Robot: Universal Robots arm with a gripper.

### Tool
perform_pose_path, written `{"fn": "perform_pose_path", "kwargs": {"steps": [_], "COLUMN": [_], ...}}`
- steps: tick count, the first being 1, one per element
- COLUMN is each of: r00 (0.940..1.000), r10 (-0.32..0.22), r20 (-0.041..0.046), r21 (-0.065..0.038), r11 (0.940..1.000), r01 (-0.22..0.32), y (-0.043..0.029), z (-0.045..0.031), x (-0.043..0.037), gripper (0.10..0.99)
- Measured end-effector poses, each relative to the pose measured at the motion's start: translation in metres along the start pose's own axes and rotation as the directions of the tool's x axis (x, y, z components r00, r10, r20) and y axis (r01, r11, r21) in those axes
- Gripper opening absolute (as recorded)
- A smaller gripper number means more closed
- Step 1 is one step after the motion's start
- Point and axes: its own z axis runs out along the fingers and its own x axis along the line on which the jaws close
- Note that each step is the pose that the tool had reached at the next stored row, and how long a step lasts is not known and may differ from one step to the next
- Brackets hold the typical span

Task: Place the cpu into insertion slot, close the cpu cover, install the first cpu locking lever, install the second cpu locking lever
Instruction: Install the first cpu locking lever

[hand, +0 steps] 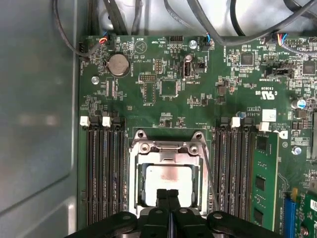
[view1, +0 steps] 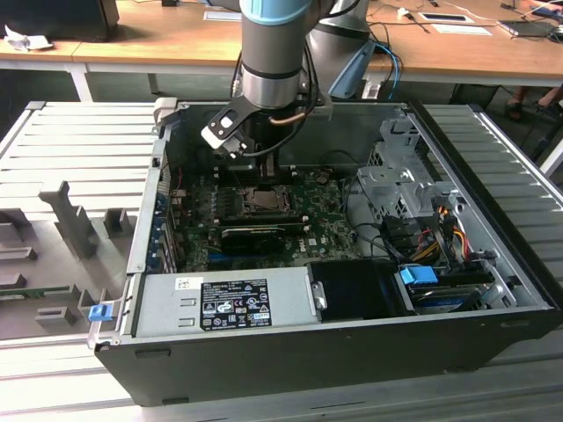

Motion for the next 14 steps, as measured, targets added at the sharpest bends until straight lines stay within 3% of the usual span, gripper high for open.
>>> {"fn": "perform_pose_path", "kwargs": {"steps": [14], "r00": [1.0000], "r10": [0.000], "r20": [-0.0001], "r21": [0.000], "r11": [1.0000], "r01": [0.000], "y": [-0.0008], "z": [-0.0086], "x": [0.0005], "gripper": [0.106]}}
